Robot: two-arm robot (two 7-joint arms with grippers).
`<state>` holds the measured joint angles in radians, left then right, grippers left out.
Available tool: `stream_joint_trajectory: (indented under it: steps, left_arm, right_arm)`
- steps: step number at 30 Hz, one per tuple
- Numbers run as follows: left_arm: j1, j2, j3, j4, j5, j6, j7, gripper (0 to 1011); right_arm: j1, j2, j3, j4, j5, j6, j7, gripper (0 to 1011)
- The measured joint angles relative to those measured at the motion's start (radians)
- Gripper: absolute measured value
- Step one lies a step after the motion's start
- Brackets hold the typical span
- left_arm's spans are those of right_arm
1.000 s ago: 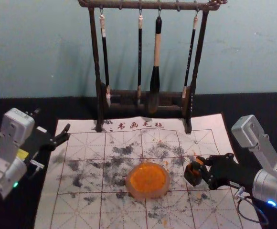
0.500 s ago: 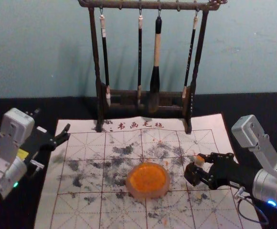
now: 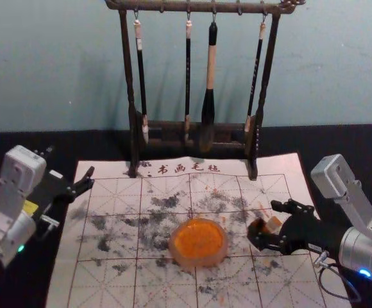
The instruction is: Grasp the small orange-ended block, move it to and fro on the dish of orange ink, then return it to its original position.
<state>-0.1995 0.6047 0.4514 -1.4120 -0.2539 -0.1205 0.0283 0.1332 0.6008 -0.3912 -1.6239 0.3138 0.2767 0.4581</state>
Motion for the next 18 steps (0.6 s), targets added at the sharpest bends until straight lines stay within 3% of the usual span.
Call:
stream_joint_trajectory:
  steps: [5,8,11,15,18]
  left_arm:
    - [0.0,0.0,0.0,0.0,0.0,0.0,0.0,1001]
    - [0.0,0.0,0.0,0.0,0.0,0.0,0.0,1001]
    - [0.0,0.0,0.0,0.0,0.0,0.0,0.0,1001]
    - [0.0,0.0,0.0,0.0,0.0,0.0,0.0,1001]
    - [0.0,0.0,0.0,0.0,0.0,0.0,0.0,1001]
  right_arm:
    - [0.0,0.0,0.0,0.0,0.0,0.0,0.0,881]
    - [0.0,0.0,0.0,0.0,0.0,0.0,0.0,993]
    - [0.0,0.0,0.0,0.0,0.0,0.0,0.0,1002]
    - [-0.016,-0.015,0.025,-0.017,-0.002,-0.055,-0.035,1002]
    - [-0.035,-0.036,0.055,-0.034,-0.027,-0.119,-0.089,1002]
